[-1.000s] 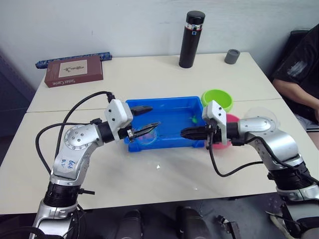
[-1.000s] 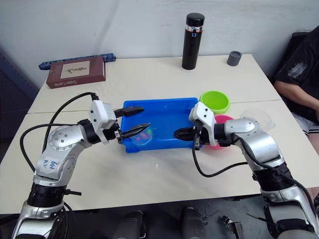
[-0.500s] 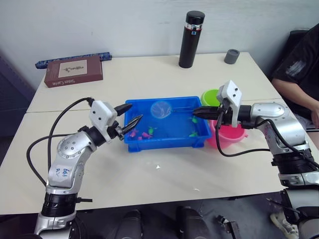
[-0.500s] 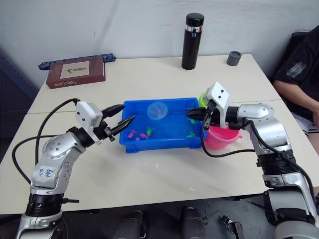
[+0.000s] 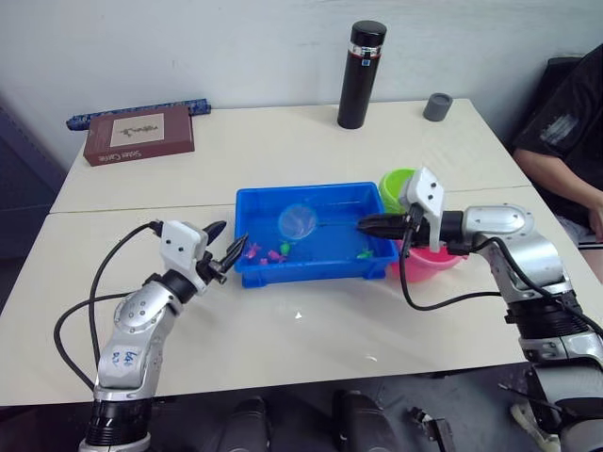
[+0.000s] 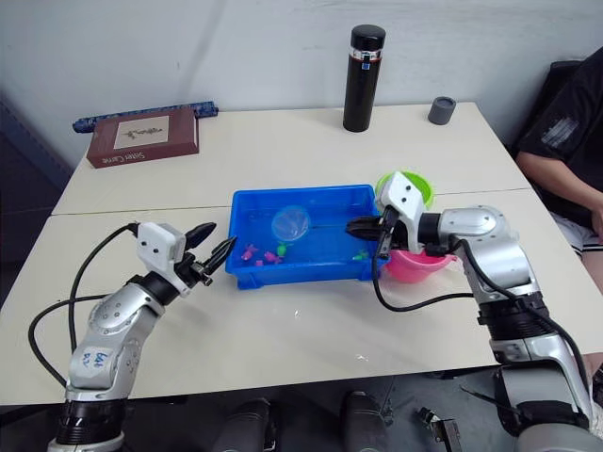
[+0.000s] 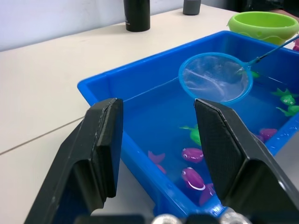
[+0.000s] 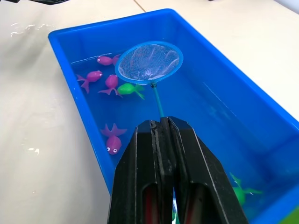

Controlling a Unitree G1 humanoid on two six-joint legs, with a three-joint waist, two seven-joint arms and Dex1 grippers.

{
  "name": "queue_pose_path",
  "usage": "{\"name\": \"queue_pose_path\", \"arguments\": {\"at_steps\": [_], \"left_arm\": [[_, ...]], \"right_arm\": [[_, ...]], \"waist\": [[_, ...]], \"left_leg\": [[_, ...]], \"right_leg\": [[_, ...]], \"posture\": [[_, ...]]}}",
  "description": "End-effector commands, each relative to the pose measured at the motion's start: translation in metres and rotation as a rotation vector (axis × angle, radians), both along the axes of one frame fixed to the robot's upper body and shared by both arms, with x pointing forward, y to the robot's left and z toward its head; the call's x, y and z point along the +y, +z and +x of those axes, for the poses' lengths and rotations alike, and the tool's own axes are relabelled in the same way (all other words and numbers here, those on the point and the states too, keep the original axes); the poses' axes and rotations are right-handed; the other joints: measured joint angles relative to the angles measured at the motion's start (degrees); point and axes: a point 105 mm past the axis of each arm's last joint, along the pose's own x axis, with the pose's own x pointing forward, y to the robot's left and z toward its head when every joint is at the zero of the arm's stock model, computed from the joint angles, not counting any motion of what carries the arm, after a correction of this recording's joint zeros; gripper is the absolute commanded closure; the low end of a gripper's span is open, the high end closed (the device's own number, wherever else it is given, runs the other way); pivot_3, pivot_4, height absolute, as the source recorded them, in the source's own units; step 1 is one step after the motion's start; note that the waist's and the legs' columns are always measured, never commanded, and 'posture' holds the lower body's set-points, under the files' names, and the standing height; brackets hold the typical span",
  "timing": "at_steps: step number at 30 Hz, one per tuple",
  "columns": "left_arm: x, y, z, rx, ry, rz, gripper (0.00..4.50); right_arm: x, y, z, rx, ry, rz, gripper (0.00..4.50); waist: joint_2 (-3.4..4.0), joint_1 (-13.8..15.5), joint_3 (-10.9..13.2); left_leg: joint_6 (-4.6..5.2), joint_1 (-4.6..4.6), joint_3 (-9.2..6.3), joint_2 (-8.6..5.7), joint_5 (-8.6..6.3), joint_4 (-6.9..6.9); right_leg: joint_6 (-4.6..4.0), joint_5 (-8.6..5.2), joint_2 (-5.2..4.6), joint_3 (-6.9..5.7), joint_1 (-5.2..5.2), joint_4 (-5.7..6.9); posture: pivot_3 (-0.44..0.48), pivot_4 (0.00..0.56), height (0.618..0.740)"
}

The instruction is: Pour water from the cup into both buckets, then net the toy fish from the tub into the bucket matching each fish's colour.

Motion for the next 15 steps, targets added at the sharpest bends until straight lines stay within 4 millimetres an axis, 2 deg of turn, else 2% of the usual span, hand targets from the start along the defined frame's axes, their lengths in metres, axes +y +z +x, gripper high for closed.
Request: {"name": "queue_pose_path", "arguments": {"at_steps": [1, 15], "left_arm": [[-0.005, 0.011, -0.008, -0.050, -0.007, 0.003, 1.83], [-0.012, 0.014, -0.013, -0.059, 0.005, -0.020, 1.83]], "right_arm": [[0.004, 0.006, -0.002, -0.043, 0.028, -0.002, 4.50], [0.020, 0.006, -0.007, -0.038, 0.094, 0.004, 4.50]], "waist": [[0.00, 0.0, 0.0], [0.00, 0.0, 0.0]], "left_leg": [[0.00, 0.00, 0.00, 0.00, 0.00, 0.00], [0.00, 0.01, -0.01, -0.01, 0.00, 0.00]], "right_leg": [[0.00, 0.00, -0.01, 0.00, 0.00, 0.00], [0.00, 0.00, -0.03, -0.01, 0.00, 0.00]], "posture": [[0.000, 0.150, 0.740], [0.000, 0.150, 0.740]]}}
